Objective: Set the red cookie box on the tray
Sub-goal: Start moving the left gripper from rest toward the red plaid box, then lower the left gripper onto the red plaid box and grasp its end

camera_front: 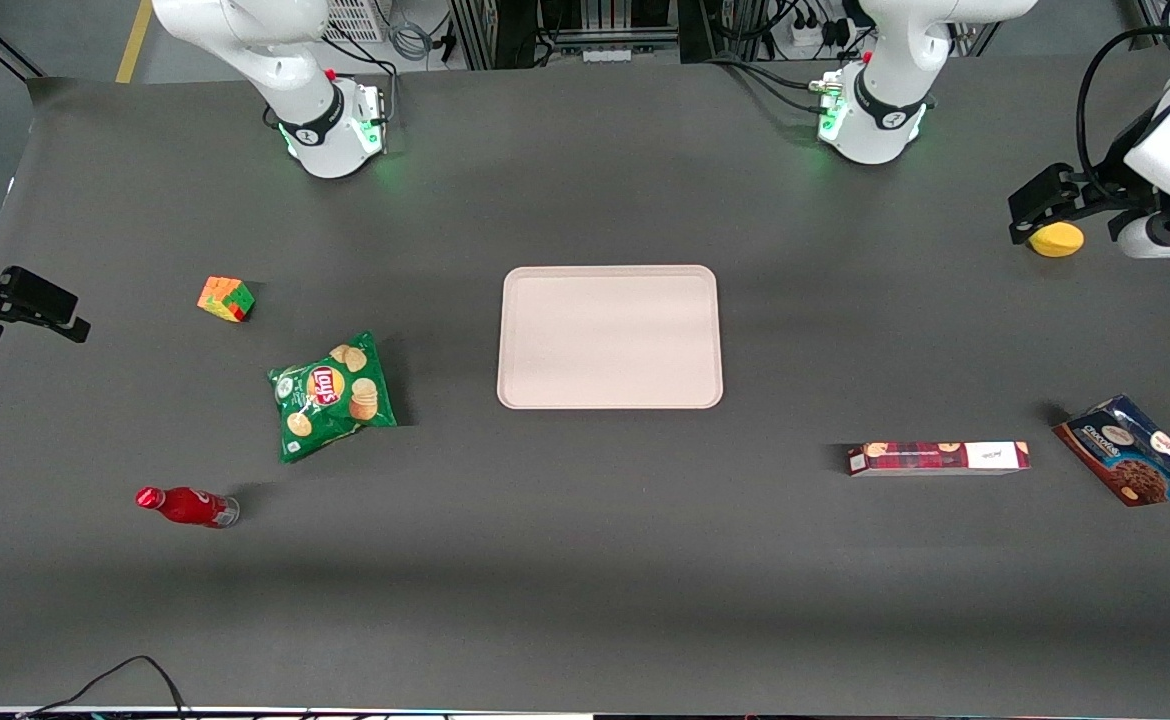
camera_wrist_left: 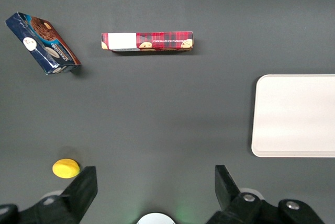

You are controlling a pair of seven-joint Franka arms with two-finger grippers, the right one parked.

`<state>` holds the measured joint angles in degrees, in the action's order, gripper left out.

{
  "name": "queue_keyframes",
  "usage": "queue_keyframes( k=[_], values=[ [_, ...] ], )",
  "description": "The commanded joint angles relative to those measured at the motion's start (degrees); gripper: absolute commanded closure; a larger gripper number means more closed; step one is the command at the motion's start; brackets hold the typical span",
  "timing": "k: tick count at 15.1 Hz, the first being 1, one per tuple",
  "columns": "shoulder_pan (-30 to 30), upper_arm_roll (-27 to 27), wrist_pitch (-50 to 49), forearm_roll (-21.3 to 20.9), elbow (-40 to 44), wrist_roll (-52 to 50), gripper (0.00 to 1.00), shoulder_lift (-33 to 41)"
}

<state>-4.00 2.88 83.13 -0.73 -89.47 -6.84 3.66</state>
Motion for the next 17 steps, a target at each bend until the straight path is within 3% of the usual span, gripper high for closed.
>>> queue_keyframes(
  k=[1, 8, 12, 15, 17],
  values=[
    [0.04, 0.02, 0.19, 0.12, 0.0, 0.16, 0.0, 0.47],
    [-0.04, 0.02, 0.54, -0.14, -0.44, 2.26, 0.0, -1.89],
    [1.09, -0.07, 5.62, -5.23, -0.53, 29.01, 0.0, -7.6],
    [3.9, -0.25, 13.43, -5.59, -2.19, 42.04, 0.0, -12.26],
    [5.14, -0.25, 23.69, -5.59, -5.61, 54.23, 0.0, -15.16]
  ],
)
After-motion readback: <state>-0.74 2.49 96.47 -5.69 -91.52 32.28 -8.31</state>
